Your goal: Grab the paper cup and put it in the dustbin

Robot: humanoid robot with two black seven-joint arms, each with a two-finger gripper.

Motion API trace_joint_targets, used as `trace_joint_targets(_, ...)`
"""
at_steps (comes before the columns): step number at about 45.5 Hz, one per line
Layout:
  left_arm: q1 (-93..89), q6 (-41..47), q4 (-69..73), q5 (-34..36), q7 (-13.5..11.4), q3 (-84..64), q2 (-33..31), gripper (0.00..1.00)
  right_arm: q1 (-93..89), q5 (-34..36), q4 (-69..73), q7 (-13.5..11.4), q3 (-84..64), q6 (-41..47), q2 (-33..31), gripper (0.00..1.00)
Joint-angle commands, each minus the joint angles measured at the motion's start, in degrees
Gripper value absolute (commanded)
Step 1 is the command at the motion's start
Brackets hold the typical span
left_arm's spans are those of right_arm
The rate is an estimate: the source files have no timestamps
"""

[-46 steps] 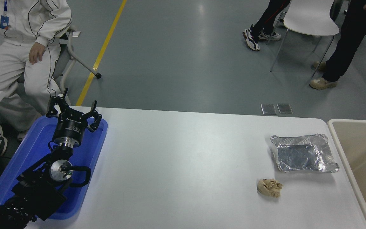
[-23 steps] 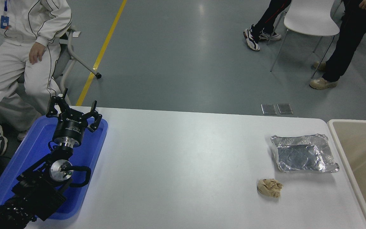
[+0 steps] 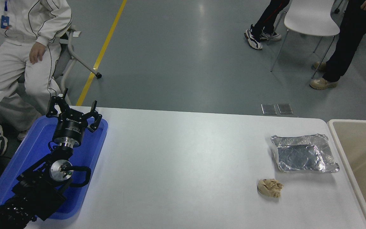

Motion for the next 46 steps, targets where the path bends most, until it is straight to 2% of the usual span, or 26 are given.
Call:
trace_joint_targets(1,0.00,0.00,-0.06,-0.01,0.05,0.00,0.00,1.00,6.76,-0.72,16.36,0.04,-3.04,0.02,-7.00,1.00)
trace_joint_targets(7,0.00,0.00,-0.06,-0.01,0.05,0.00,0.00,1.00,16.25,-0.72,25.15,0.04,-13.40,3.44,-9.56,1.00)
trace_joint_targets(16,0.00,0.00,-0.06,-0.01,0.05,0.00,0.00,1.00,35.58,-0.72,31.92,0.04,-33.70,15.56,-8.16,1.00)
trace_joint_targets(22,0.00,0.00,-0.06,-0.01,0.05,0.00,0.00,1.00,48.60,-0.72,33.25,0.04,-44.44,27.42,-2.98,1.00)
trace_joint_targets(27,0.00,0.00,-0.06,-0.01,0.05,0.00,0.00,1.00,55.02,-0.72,32.98,0.04,-48.75,34.20,4.40,1.00)
trace_joint_targets(34,0.00,0.00,-0.06,-0.01,0.13,0.00,0.00,1.00,58.54,-0.80,33.51,0.04,-49.81,40.79,10.21,1.00)
trace_joint_targets(42,0.00,0.00,-0.06,-0.01,0.05,0.00,0.00,1.00,63.73,-1.07,34.04,0.04,-50.25,54.41,15.22,1.00)
trace_joint_targets(46,0.00,0.00,-0.06,-0.01,0.05,0.00,0.00,1.00,65.40,-3.52,34.12,0.04,-50.25,57.15,18.12,1.00)
